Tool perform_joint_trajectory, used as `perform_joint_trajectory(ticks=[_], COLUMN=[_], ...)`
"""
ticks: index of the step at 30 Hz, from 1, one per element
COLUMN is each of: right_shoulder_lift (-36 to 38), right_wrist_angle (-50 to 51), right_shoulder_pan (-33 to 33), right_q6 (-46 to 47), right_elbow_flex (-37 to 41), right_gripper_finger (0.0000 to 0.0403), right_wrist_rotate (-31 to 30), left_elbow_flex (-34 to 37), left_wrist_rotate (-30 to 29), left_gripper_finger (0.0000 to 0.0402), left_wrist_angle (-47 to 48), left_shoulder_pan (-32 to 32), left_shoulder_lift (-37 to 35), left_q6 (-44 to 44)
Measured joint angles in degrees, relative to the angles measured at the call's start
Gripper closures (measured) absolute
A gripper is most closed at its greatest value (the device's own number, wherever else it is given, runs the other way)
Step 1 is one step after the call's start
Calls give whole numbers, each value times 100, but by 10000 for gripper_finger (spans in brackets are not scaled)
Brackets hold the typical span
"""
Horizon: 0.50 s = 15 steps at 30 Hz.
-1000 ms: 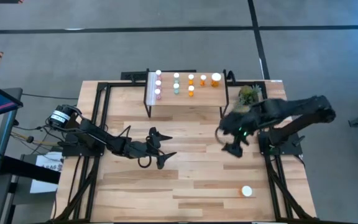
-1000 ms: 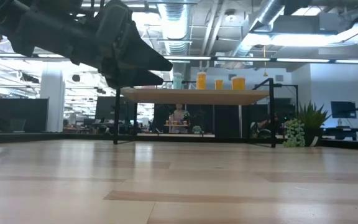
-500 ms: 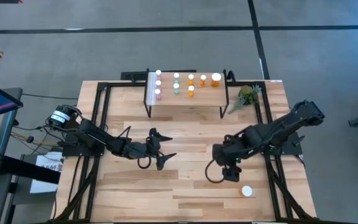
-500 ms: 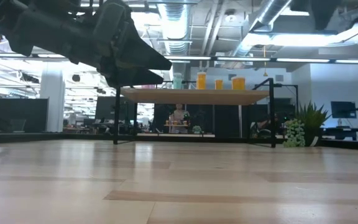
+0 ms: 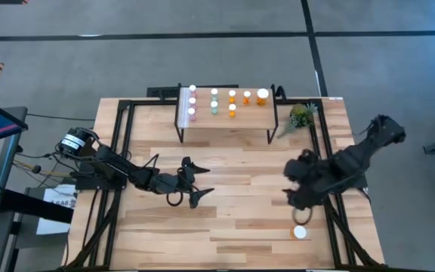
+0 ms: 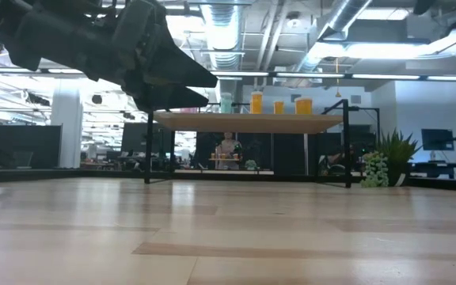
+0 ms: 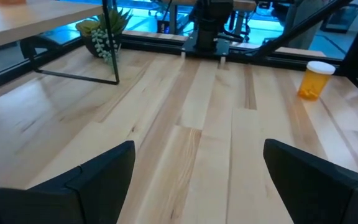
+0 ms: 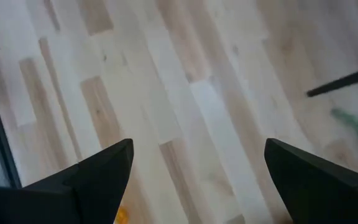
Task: Pick and place medicine bottles onto shelf by color
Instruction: Put the large orange pill bottle on the shelf aligned with the other large orange pill bottle
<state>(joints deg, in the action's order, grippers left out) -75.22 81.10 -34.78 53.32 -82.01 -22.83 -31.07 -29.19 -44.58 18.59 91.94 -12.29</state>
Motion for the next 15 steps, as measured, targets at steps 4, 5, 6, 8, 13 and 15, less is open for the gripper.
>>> perform_joint_trajectory(ticks=[4,5,6,8,13,15], right_shoulder_lift=[637,785,923,1172,1453,1454], right_wrist_angle=[-117,-247,-412,-900,-1510,-1485], right_shoulder_pan=[-417,-484,-554,-653,-673,-632], right_q6=[858,1086,1286,1492,1669,1826], right_elbow_flex=[721,1028,1345,1969,2812,2907], right_gripper_finger=[17,17,17,17,17,18], right_wrist_rotate=[-295,-288,-231,27,580,667], left_elbow_flex=[0,0,0,0,0,0], left_wrist_rotate=[3,4,4,4,-1,0], left_gripper_finger=[58,58,58,58,58,58], left_wrist_angle=[2,2,2,2,-2,-2], left_shoulder_pan=[2,2,2,2,-3,-24], left_shoulder_lift=[0,0,0,0,0,0], left_q6=[-22,-24,-24,-26,-28,-31])
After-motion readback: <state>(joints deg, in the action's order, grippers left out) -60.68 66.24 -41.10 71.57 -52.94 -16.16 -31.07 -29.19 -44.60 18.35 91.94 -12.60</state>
